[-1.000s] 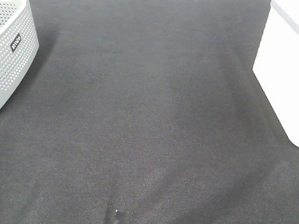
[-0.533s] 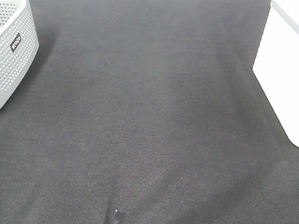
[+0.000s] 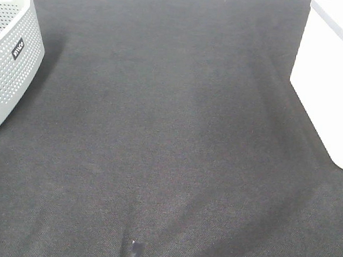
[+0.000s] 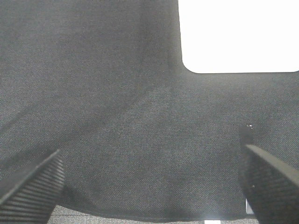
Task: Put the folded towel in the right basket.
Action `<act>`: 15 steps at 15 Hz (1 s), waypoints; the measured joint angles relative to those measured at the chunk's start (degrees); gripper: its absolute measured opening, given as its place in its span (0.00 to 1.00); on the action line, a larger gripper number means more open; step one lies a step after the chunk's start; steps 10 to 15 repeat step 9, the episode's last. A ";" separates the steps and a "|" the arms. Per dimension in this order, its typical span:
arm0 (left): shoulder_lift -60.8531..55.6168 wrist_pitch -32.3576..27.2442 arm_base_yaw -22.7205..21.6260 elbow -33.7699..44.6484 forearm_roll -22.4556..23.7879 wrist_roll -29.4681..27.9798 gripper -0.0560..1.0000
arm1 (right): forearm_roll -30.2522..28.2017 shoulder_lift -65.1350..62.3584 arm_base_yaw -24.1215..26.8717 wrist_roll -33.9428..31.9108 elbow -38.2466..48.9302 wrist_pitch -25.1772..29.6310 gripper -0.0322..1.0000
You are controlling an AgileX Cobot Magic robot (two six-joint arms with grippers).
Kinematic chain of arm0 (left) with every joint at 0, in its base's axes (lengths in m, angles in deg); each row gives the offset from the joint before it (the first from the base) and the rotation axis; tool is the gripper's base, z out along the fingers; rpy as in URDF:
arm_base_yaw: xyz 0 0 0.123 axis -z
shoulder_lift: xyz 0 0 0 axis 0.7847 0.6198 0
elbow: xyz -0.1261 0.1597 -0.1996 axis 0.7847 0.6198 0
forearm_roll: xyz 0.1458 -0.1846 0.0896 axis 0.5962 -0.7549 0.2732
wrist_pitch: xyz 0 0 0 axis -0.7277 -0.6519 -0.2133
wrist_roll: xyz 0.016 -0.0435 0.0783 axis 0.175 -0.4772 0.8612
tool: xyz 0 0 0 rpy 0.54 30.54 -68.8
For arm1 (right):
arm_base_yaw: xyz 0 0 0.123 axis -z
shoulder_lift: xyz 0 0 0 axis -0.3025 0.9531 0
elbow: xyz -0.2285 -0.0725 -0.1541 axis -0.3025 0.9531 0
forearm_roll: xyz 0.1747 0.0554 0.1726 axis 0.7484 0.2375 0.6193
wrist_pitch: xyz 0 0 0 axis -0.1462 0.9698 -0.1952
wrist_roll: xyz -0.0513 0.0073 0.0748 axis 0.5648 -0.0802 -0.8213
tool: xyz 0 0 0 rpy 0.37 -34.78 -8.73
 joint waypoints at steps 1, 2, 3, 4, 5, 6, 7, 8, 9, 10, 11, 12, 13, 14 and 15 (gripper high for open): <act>0.00 0.00 0.00 0.00 0.00 0.00 0.99 | 0.00 0.00 0.00 0.00 0.00 0.00 0.96; 0.00 0.00 0.00 0.00 0.00 0.00 0.99 | 0.00 0.00 0.00 0.00 0.00 0.00 0.96; 0.00 0.00 0.00 0.00 0.00 0.00 0.99 | 0.00 0.00 0.00 0.00 0.00 0.00 0.96; 0.00 0.00 0.00 0.00 0.00 0.00 0.99 | 0.00 0.00 0.00 0.00 0.00 0.00 0.96; 0.00 0.00 0.00 0.00 0.00 0.00 0.99 | 0.00 0.00 0.00 0.00 0.00 0.00 0.96; 0.00 0.00 0.00 0.00 0.00 0.00 0.99 | 0.00 0.00 0.00 0.00 0.00 0.00 0.96; 0.00 0.00 0.00 0.00 0.00 0.00 0.99 | 0.00 0.00 0.00 0.00 0.00 0.00 0.96; 0.00 0.00 0.00 0.00 0.00 0.00 0.99 | 0.00 0.00 0.00 0.00 0.00 0.00 0.96; 0.00 0.00 0.00 0.00 0.00 0.00 0.99 | 0.00 0.00 0.00 0.00 0.00 0.00 0.96; 0.00 0.00 0.00 0.00 0.00 0.00 0.99 | 0.00 0.00 0.00 0.00 0.00 0.00 0.96; 0.00 0.00 0.00 0.00 0.00 0.00 0.99 | 0.00 0.00 0.00 0.00 0.00 0.00 0.96; 0.00 0.00 0.00 0.00 0.00 0.00 0.99 | 0.00 0.00 0.00 0.00 0.00 0.00 0.96; 0.00 0.00 0.00 0.00 0.00 0.00 0.99 | 0.00 0.00 0.00 0.00 0.00 0.00 0.96; 0.00 0.00 0.00 0.00 0.00 0.00 0.99 | 0.00 0.00 0.00 0.00 0.00 0.00 0.96; 0.00 0.00 0.00 0.00 0.00 0.00 0.99 | 0.00 0.00 0.00 0.00 0.00 0.00 0.96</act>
